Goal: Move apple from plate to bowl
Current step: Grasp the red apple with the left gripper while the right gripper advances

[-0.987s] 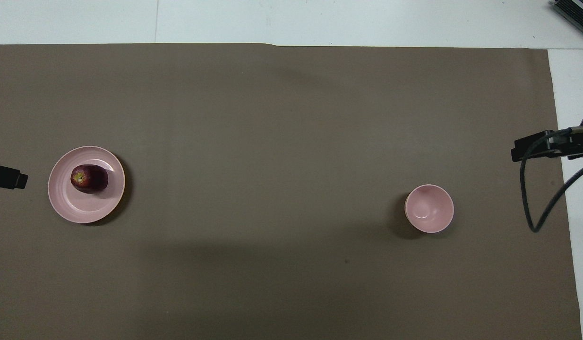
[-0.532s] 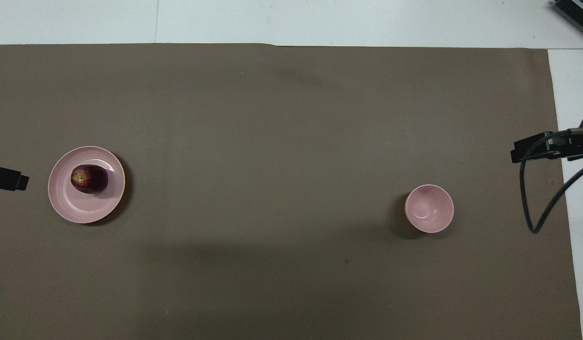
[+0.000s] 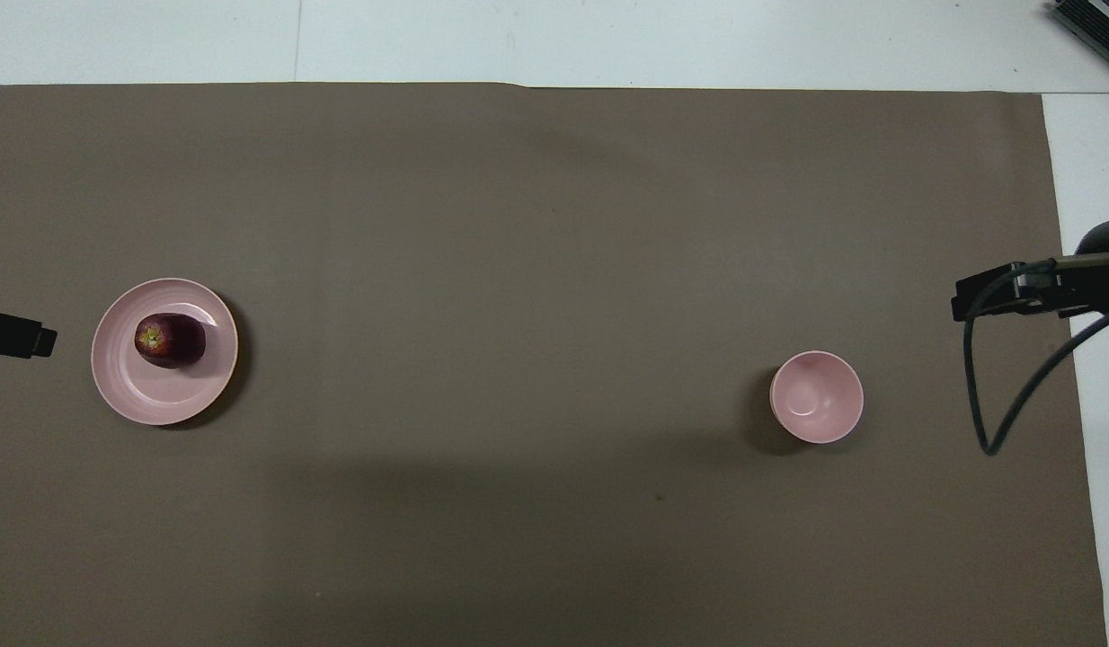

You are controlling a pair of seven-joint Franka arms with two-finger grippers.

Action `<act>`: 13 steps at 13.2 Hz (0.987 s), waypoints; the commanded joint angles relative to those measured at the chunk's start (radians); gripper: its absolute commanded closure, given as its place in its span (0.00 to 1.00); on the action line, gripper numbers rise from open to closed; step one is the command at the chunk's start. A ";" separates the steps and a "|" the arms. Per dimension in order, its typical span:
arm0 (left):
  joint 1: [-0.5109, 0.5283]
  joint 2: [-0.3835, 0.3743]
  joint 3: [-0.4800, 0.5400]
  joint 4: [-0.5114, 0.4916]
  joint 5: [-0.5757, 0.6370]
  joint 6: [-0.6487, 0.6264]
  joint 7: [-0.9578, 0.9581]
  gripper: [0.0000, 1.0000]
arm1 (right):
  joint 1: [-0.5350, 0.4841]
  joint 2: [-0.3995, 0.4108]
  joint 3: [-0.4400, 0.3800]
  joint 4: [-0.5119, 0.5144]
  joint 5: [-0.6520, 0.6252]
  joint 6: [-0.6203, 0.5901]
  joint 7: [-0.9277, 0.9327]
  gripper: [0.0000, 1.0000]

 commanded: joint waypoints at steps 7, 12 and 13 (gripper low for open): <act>0.036 -0.017 0.022 -0.269 0.007 0.319 0.009 0.00 | 0.152 0.048 0.003 -0.059 0.021 0.091 0.242 0.00; 0.084 0.011 0.022 -0.441 0.007 0.541 0.047 0.00 | 0.239 0.123 0.004 -0.064 0.066 0.140 0.430 0.00; 0.088 0.014 0.022 -0.476 0.007 0.590 0.059 0.00 | 0.264 0.138 0.004 -0.067 0.070 0.160 0.455 0.00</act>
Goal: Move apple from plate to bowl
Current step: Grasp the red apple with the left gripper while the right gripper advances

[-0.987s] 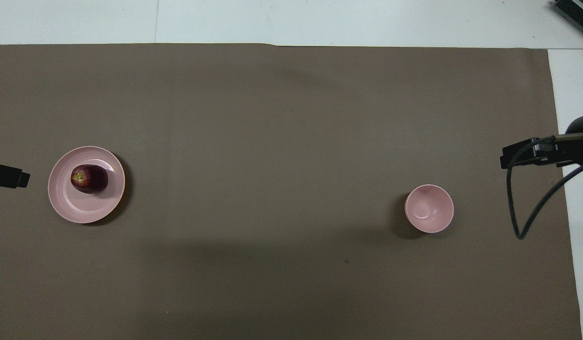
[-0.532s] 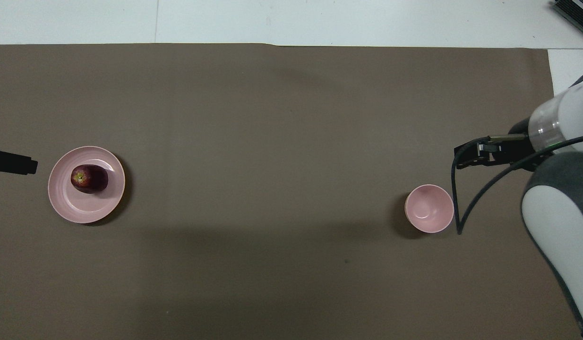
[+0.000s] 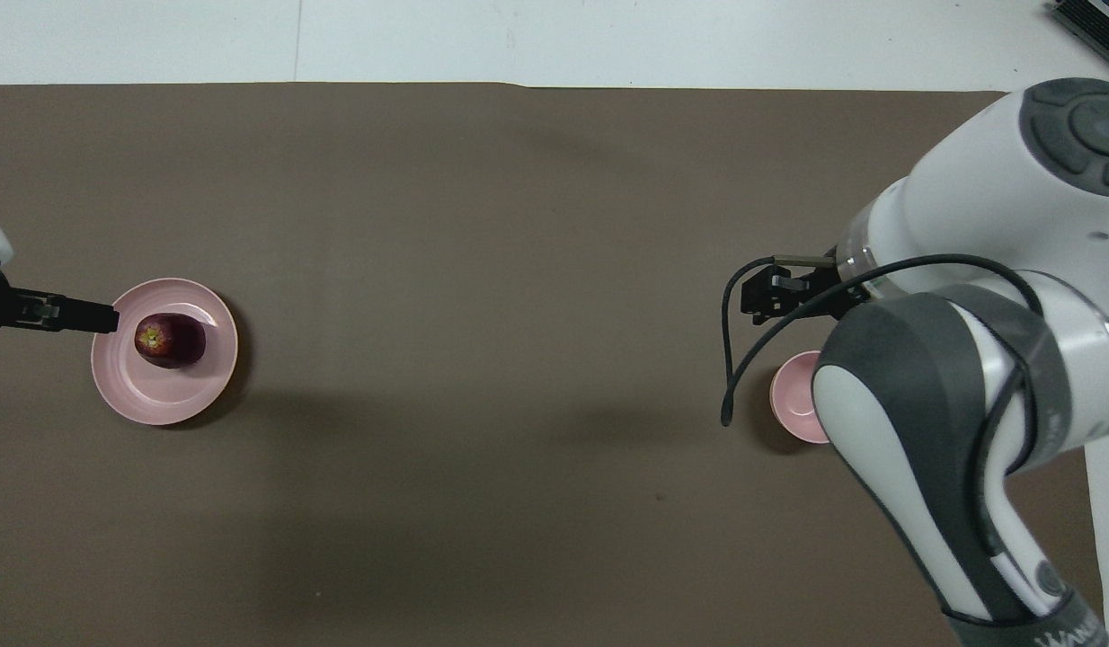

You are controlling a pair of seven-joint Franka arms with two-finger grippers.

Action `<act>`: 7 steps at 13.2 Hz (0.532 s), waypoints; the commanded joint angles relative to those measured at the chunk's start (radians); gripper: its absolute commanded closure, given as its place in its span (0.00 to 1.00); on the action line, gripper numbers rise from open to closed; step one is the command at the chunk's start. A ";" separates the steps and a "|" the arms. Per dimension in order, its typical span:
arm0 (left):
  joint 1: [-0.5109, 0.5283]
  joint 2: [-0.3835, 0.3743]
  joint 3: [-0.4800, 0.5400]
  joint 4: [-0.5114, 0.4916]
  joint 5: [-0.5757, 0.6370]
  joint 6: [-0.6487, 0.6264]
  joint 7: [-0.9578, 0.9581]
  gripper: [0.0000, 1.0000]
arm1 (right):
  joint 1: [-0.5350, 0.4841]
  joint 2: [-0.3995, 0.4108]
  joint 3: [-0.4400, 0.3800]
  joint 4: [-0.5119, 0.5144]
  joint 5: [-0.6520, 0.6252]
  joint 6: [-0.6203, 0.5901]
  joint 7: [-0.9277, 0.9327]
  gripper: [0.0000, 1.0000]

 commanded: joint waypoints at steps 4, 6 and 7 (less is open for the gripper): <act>0.017 0.073 -0.004 -0.208 0.007 0.322 0.031 0.00 | 0.103 0.074 0.000 -0.046 0.030 0.142 0.150 0.00; 0.017 0.114 -0.004 -0.251 0.007 0.436 0.025 0.00 | 0.136 0.105 0.000 -0.055 0.029 0.171 0.178 0.00; 0.017 0.126 -0.004 -0.265 0.007 0.465 0.022 0.00 | 0.148 0.119 0.000 -0.057 0.029 0.182 0.182 0.00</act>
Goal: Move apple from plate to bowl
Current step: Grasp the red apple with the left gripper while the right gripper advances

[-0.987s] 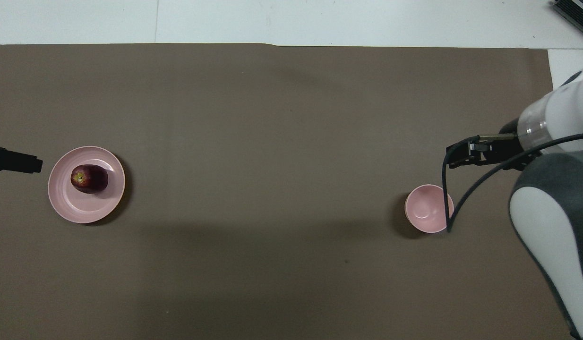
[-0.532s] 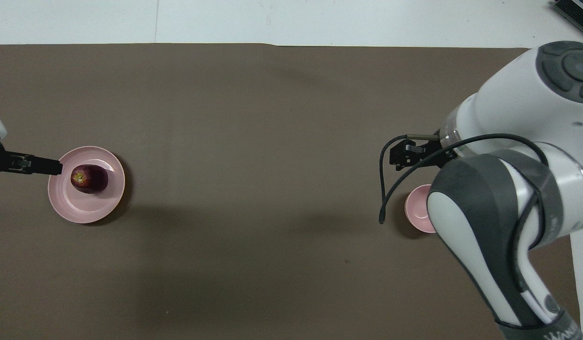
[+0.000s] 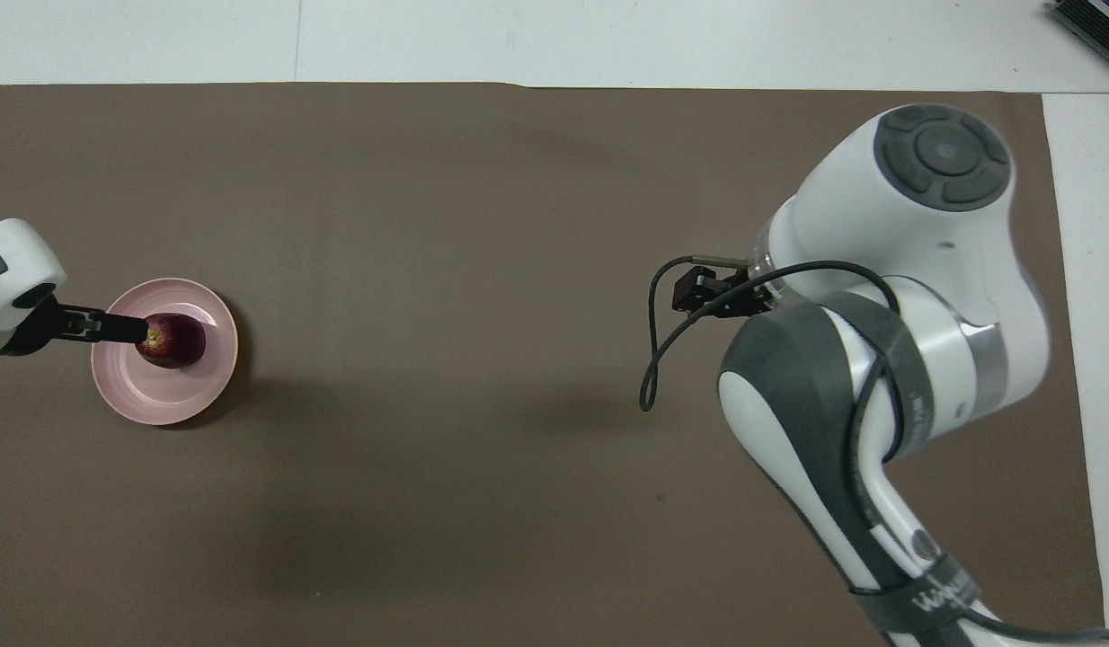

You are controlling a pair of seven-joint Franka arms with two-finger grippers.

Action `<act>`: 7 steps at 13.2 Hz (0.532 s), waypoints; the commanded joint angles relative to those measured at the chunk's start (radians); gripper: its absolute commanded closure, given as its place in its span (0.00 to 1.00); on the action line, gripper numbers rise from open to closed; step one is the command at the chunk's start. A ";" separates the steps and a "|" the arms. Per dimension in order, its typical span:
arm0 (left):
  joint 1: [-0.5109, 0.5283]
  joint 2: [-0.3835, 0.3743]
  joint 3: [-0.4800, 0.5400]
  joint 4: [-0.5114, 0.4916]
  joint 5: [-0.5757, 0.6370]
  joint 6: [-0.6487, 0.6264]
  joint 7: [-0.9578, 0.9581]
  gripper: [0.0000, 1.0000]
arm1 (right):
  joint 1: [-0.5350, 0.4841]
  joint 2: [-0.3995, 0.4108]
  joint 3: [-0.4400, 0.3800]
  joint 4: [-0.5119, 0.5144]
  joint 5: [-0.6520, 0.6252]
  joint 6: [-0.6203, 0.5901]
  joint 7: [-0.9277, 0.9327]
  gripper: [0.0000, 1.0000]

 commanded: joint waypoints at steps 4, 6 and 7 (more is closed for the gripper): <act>-0.003 0.020 -0.002 -0.067 0.007 0.111 0.002 0.76 | 0.045 0.039 -0.001 -0.053 0.018 0.090 0.051 0.00; -0.003 0.027 -0.002 -0.063 0.007 0.164 0.014 1.00 | 0.051 0.038 0.001 -0.064 0.056 0.098 0.056 0.00; -0.004 0.030 -0.002 -0.059 0.007 0.167 0.014 1.00 | 0.051 0.038 0.001 -0.064 0.088 0.098 0.059 0.00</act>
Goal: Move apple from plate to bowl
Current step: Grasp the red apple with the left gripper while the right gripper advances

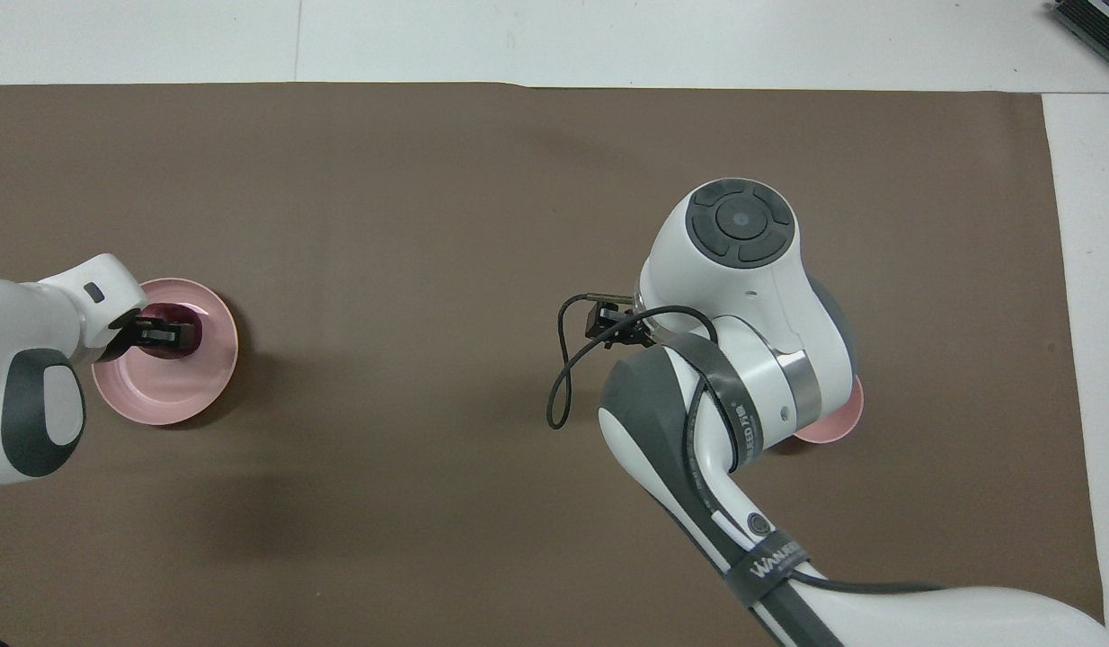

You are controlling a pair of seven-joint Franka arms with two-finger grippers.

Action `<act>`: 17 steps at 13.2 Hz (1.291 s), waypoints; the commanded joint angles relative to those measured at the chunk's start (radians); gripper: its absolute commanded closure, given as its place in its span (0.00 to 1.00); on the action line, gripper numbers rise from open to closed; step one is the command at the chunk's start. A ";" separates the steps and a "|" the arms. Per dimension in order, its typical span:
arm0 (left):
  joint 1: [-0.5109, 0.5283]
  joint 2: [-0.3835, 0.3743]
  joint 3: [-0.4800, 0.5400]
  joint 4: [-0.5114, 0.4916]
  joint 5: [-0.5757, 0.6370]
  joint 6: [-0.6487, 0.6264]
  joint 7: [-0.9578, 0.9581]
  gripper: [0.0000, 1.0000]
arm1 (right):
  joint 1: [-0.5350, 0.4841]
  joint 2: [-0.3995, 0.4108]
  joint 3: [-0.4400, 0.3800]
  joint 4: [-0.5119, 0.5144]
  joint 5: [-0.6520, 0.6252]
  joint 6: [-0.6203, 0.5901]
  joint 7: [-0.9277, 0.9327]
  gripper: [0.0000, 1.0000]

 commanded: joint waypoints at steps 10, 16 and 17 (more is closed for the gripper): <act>-0.173 -0.128 -0.021 0.136 -0.178 -0.217 -0.083 1.00 | -0.024 0.012 -0.001 -0.009 0.601 0.155 0.284 0.00; -0.398 -0.135 -0.028 0.136 -0.350 -0.138 -0.346 1.00 | -0.016 0.013 -0.001 -0.013 0.933 0.264 0.410 0.00; -0.427 -0.134 -0.031 0.136 -0.358 -0.103 -0.399 1.00 | -0.018 0.013 -0.001 -0.013 0.966 0.264 0.445 0.00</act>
